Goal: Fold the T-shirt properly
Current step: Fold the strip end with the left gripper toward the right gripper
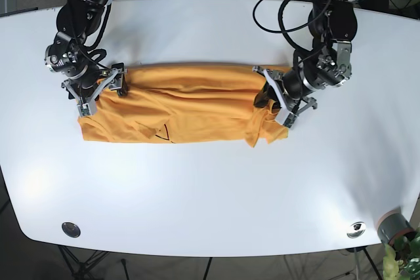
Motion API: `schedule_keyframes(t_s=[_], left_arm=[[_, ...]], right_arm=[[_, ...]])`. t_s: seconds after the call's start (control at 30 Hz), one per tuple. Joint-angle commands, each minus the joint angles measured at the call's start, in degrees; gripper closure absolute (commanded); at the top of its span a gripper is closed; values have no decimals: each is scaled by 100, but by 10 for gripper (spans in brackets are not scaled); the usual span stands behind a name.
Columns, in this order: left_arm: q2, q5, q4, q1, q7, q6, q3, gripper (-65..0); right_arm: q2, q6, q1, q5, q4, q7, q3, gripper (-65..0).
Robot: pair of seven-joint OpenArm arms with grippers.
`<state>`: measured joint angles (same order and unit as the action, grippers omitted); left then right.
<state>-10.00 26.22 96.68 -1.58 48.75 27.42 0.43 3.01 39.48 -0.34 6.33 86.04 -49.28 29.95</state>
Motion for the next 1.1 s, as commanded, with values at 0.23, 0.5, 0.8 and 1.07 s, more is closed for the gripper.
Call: schedule_keyframes(t_s=[0.23, 0.5, 0.8, 1.07], left_arm=[[521, -639, -249, 427, -176, 23, 568, -26], [714, -868, -548, 523, -211, 23, 797, -28], [1066, -1404, -855, 849, -211, 23, 1008, -50], [1259, -2028, -987, 1007, -194, -285, 1597, -303]], right_arm=[[-24, 52, -50, -83, -55, -360, -20, -488], [-24, 52, -41, -83, -55, -360, -20, -488], [-24, 52, -41, -83, -55, -360, -37, -488], [-32, 52, -41, -83, -55, -360, -55, -488]])
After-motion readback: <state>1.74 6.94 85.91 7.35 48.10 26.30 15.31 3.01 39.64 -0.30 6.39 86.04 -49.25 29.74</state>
